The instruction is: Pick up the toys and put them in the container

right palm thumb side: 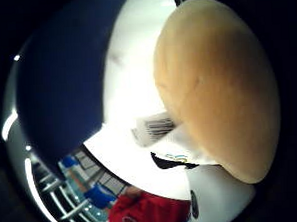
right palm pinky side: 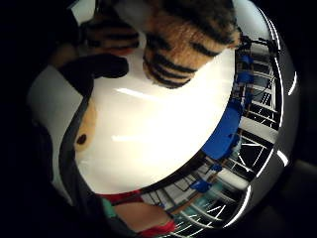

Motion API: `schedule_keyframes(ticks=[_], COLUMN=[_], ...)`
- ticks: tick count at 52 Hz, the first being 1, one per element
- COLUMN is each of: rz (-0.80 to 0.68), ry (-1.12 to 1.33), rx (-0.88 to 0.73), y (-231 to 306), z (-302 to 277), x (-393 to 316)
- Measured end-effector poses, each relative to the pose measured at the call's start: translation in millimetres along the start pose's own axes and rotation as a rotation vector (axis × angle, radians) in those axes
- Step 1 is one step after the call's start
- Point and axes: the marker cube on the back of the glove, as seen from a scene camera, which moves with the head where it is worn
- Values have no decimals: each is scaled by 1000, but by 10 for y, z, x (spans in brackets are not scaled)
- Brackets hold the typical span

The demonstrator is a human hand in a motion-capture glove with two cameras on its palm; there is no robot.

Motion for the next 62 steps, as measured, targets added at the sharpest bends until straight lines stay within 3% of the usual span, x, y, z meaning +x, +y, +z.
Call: schedule_keyframes(ticks=[14,25,39,46,52,62], rz=[-78,-80,-159,-214,-376,-319], ry=[-148,-218,-197,-182,-7,0], rx=[102,167,216,226,236,193], y=[-12,-258,-713,-919,-991,-1075], z=[-268,-1067,-1928,-2052,-1959,-1845], x=[113,-27,-708,-1231,-1473,-1650])
